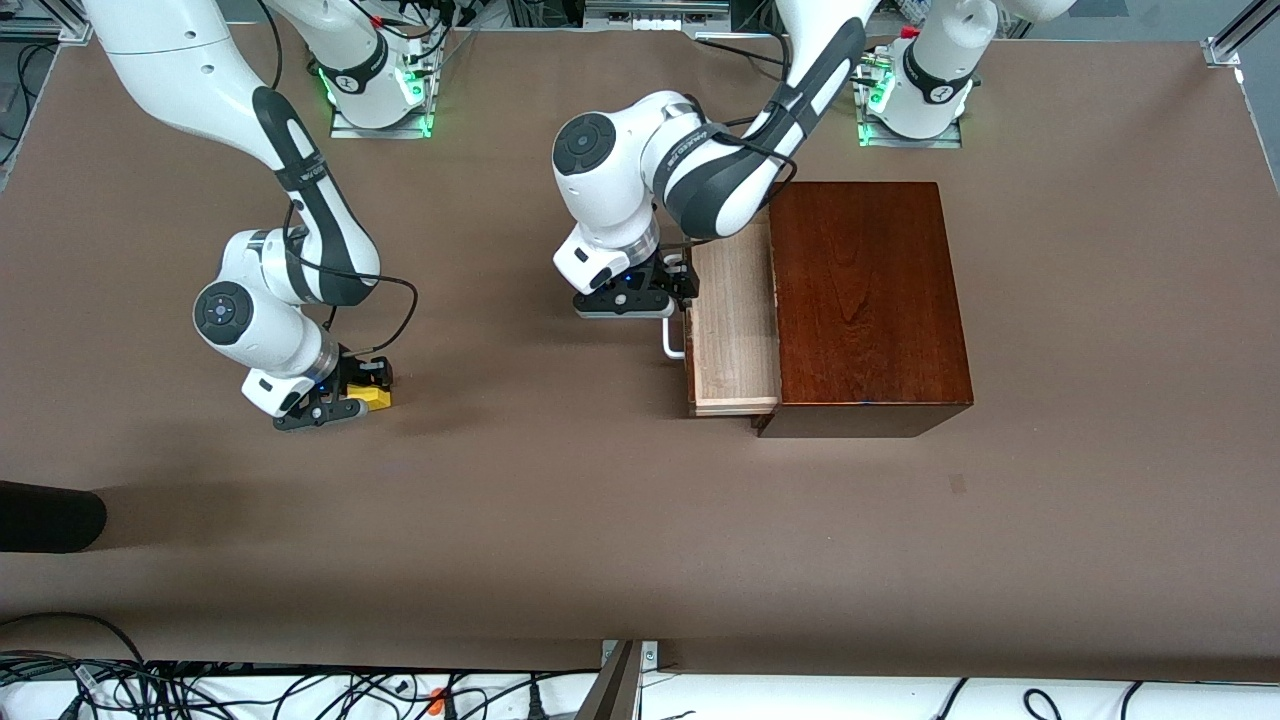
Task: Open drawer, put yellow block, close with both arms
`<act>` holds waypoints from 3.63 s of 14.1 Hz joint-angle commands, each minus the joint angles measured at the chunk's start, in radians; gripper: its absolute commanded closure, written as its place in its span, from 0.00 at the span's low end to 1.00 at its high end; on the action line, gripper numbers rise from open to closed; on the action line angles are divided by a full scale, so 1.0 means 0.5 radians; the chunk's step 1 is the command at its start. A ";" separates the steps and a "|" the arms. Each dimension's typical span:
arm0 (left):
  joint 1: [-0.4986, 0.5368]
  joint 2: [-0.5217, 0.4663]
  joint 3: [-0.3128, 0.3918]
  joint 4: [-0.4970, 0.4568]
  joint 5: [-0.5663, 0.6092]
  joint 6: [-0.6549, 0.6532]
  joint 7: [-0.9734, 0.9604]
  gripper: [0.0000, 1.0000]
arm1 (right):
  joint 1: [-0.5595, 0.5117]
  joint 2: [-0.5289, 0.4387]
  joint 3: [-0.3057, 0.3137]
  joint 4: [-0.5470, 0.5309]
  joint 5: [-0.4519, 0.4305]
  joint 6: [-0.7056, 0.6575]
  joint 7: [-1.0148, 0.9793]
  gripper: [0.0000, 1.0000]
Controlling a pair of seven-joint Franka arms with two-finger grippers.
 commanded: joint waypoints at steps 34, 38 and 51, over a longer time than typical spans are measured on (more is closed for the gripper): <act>1.553 -1.241 -0.001 -0.659 -0.458 -0.559 2.136 0.00 | 1.541 0.409 0.063 1.920 -0.302 -1.224 -0.424 0.79; 1.556 -1.253 -0.008 -0.653 -0.458 -0.587 2.133 0.00 | 1.597 0.504 0.066 1.920 -0.415 -1.099 -0.443 0.75; 1.550 -1.170 -0.011 -0.475 -0.443 -0.544 1.866 0.00 | 1.615 0.643 0.066 1.877 -0.468 -1.022 -0.912 0.74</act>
